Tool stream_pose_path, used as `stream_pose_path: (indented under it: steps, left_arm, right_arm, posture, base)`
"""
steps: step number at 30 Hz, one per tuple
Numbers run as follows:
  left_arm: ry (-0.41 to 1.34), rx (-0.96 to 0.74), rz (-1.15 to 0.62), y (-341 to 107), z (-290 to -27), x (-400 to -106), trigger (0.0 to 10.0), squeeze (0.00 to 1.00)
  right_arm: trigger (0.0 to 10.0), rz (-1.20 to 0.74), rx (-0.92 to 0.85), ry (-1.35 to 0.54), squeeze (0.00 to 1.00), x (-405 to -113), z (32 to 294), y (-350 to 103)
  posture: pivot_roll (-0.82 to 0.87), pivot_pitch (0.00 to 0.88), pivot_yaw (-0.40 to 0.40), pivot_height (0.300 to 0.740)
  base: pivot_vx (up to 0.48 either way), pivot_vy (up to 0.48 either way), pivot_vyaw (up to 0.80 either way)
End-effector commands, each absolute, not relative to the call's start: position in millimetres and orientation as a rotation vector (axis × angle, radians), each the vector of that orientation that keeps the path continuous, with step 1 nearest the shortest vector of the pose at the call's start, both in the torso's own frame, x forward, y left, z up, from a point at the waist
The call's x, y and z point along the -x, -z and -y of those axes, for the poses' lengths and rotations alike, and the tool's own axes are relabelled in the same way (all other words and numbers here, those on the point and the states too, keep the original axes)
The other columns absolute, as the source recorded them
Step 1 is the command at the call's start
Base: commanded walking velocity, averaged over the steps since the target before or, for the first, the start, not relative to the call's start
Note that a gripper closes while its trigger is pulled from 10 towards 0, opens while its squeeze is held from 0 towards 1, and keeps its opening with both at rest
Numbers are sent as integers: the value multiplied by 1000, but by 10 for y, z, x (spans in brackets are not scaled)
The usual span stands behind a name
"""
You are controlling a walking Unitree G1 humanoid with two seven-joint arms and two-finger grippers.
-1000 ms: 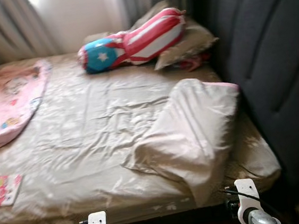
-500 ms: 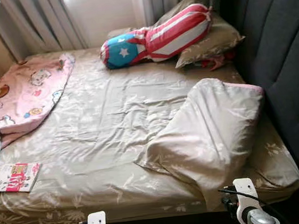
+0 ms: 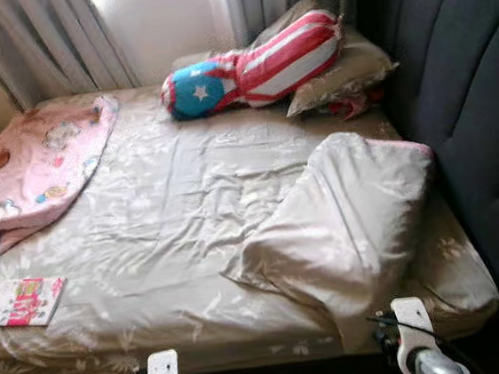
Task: Clean up the room
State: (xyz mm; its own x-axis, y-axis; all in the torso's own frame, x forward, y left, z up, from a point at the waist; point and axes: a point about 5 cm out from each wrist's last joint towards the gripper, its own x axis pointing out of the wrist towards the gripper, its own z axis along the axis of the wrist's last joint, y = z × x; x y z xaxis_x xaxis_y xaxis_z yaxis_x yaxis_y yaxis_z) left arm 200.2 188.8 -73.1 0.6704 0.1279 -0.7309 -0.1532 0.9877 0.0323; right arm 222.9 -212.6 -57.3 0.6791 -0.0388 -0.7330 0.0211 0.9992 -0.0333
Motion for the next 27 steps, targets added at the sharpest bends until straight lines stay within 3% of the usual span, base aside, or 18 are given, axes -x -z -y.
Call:
stream_pose_path:
  steps: [1, 27]
  left_arm:
    - [-176, 42, -860, 782, -1918, -1906, 10000, 0]
    - [-176, 46, -858, 782, -1916, -1906, 10000, 0]
  right_arm:
    - [10000, -822, 26, 17, 0, -2243, 2087, 572]
    - [10000, -825, 24, 21, 0, -2240, 2090, 575]
  posture:
    - [-98, 19, 16, 740]
    - [-98, 18, 16, 740]
  base:
    - [0, 0, 431]
    - [0, 0, 0]
